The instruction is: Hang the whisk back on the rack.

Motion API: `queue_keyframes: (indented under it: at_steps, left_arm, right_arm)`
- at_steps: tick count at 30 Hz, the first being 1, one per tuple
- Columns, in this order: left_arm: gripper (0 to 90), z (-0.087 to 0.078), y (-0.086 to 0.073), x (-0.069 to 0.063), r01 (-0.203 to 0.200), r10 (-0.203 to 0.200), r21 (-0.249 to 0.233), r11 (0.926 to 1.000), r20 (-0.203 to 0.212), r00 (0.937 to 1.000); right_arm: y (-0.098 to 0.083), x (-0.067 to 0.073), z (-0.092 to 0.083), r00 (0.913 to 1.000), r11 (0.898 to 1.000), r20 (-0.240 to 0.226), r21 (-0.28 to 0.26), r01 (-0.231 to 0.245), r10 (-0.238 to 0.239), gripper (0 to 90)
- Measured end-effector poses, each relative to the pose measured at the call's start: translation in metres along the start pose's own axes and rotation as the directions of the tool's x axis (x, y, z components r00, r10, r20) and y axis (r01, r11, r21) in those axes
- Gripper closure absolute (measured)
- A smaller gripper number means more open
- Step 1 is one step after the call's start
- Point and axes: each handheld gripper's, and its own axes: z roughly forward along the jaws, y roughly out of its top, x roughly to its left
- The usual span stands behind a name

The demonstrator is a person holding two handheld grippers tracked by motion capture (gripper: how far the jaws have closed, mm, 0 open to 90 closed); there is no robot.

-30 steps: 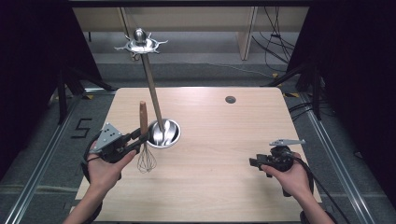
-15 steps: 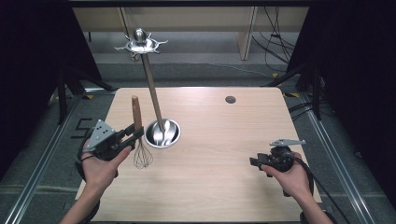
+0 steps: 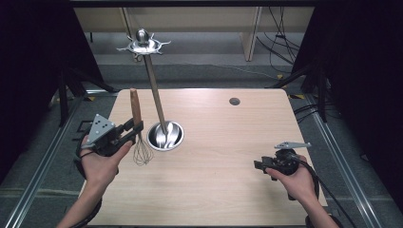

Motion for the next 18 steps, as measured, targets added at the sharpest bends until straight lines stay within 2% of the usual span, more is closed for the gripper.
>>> queue_keyframes:
  at_steps: [8,11,15,16,17,18]
  left_arm:
    - [68.8,-0.002,0.017,0.001,0.002,-0.003,-0.015,0.9999,-0.031,0.9995]
    - [68.8,-0.001,0.022,-0.001,-0.007,0.007,-0.024,0.9997,-0.024,0.9997]
    - [68.8,0.0,0.028,-0.003,-0.014,0.014,-0.024,0.9996,-0.012,0.9998]
    - [68.8,0.001,0.029,-0.004,-0.012,0.011,-0.024,0.9996,-0.011,0.9999]
    - [68.8,0.001,0.03,-0.004,-0.014,0.014,-0.022,0.9997,-0.01,0.9999]
    - [68.8,0.002,0.031,-0.004,-0.016,0.016,-0.023,0.9996,-0.009,0.9998]
  right_arm:
    - [0.0,-0.002,0.002,0.9999,1.0,-0.009,-0.006,0.012,-0.012,54.4]
    - [0.0,-0.001,0.001,0.9997,1.0,-0.004,-0.002,0.024,-0.024,54.4]
    - [0.001,0.002,0.001,0.9999,1.0,-0.008,0.004,0.014,-0.014,54.4]
    - [0.001,0.002,0.001,0.9995,1.0,-0.009,-0.004,0.031,-0.031,54.4]
    - [0.001,0.003,0.0,0.9997,1.0,-0.008,0.002,0.022,-0.022,54.4]
    - [0.001,0.002,0.001,0.999,0.999,-0.006,-0.01,0.045,-0.045,54.3]
